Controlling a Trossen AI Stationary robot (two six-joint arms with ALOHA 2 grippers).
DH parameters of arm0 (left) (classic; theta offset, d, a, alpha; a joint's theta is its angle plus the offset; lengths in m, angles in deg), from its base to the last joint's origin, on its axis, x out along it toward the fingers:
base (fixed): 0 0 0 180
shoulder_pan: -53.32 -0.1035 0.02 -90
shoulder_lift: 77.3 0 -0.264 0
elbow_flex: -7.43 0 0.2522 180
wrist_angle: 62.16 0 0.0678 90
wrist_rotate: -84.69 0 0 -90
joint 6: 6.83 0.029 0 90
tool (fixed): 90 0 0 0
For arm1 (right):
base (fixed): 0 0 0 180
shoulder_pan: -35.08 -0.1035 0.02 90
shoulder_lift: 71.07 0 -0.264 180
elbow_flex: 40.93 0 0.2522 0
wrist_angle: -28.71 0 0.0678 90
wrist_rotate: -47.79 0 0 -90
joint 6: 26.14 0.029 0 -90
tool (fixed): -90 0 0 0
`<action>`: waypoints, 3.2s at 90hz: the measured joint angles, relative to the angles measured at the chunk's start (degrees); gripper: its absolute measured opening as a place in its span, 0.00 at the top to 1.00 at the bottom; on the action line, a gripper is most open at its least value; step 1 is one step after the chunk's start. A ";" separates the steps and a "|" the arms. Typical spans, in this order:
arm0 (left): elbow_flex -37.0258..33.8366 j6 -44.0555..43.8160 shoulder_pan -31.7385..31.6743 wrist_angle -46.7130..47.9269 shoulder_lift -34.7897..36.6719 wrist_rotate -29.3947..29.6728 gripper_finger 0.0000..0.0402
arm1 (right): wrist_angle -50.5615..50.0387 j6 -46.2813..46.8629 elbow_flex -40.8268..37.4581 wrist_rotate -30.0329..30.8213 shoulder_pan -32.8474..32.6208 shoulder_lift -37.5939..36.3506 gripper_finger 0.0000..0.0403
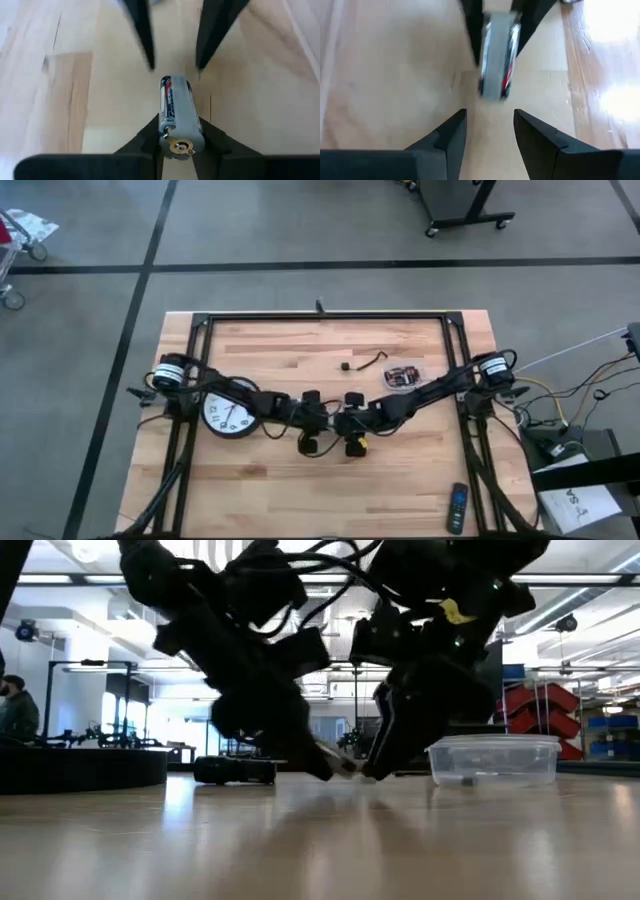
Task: Insert battery
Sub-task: Insert the white battery holder into the white flashlight compartment
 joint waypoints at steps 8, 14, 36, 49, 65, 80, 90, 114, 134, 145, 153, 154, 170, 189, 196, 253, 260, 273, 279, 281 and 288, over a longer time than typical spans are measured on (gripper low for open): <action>-2.42 -0.73 0.00 -0.45 3.12 0.42 0.85 | 0.68 -0.83 0.46 -0.01 -0.01 -0.09 0.66; -4.56 -1.52 -0.02 -0.14 5.61 0.49 0.85 | 0.88 -1.09 0.58 0.35 0.03 -0.09 0.67; -11.06 -4.04 -0.01 8.65 19.14 0.80 0.85 | 10.99 -6.59 0.56 0.52 2.56 1.42 0.67; -13.41 -7.47 0.15 17.86 27.75 0.80 0.85 | 15.43 -9.85 2.91 0.28 5.81 5.23 0.62; -16.38 -11.99 0.58 26.41 36.11 0.81 0.85 | 15.48 -13.29 10.42 -3.31 9.40 10.67 0.57; -19.52 -14.82 0.78 27.75 40.99 0.88 0.85 | 14.11 -15.62 16.68 -5.75 11.11 14.77 0.56; -21.12 -15.55 0.76 27.81 42.56 1.34 0.85 | 12.80 -16.39 21.06 -5.86 11.86 17.74 0.56; -21.54 -16.05 0.76 27.84 42.46 1.30 0.85 | 4.65 -13.73 28.90 -3.05 12.36 23.91 0.61; -22.24 -16.49 0.76 28.25 42.46 1.33 0.85 | -7.66 18.35 29.17 7.19 10.58 21.53 0.73; -23.18 -16.47 0.76 26.87 42.35 1.37 0.85 | -9.84 23.10 29.16 -0.41 8.60 19.99 0.74; -24.00 -16.15 0.76 25.01 42.14 2.41 0.85 | -9.48 21.49 29.15 -3.34 6.80 18.51 0.70; -24.12 -16.17 0.76 24.76 42.09 2.49 0.85 | -9.48 21.34 29.15 -3.48 6.62 18.28 0.69; -26.16 -16.49 1.10 19.68 40.95 2.79 0.85 | -11.33 14.80 29.17 -1.82 6.27 14.24 0.54; -27.71 -16.48 2.58 11.25 37.44 2.79 0.85 | -17.15 4.10 29.09 -3.09 6.57 11.66 0.47; -27.73 -16.12 3.08 7.82 34.64 2.78 0.85 | -16.68 1.95 28.72 -4.99 5.59 11.84 0.47; -18.92 -15.30 10.80 3.31 17.39 -4.87 0.85 | -13.81 10.75 28.38 -7.41 -0.53 19.26 0.59; -18.16 -15.60 12.12 3.28 17.39 -4.72 0.85 | -14.55 11.20 28.38 -5.71 -0.58 18.73 0.59; -17.85 -16.25 12.90 3.27 17.44 -3.32 0.85 | -16.43 12.61 28.48 -4.96 -1.44 16.75 0.58; -17.92 -16.52 12.89 3.34 17.44 -2.30 0.85 | -17.16 13.95 28.51 -5.10 -2.75 16.11 0.57; -17.92 -16.52 12.88 3.34 17.44 -2.11 0.85 | -17.19 14.50 28.49 -5.26 -3.19 16.06 0.56; -17.94 -16.52 12.85 3.33 17.44 -2.02 0.85 | -16.56 19.01 28.82 -3.91 -4.81 16.02 0.54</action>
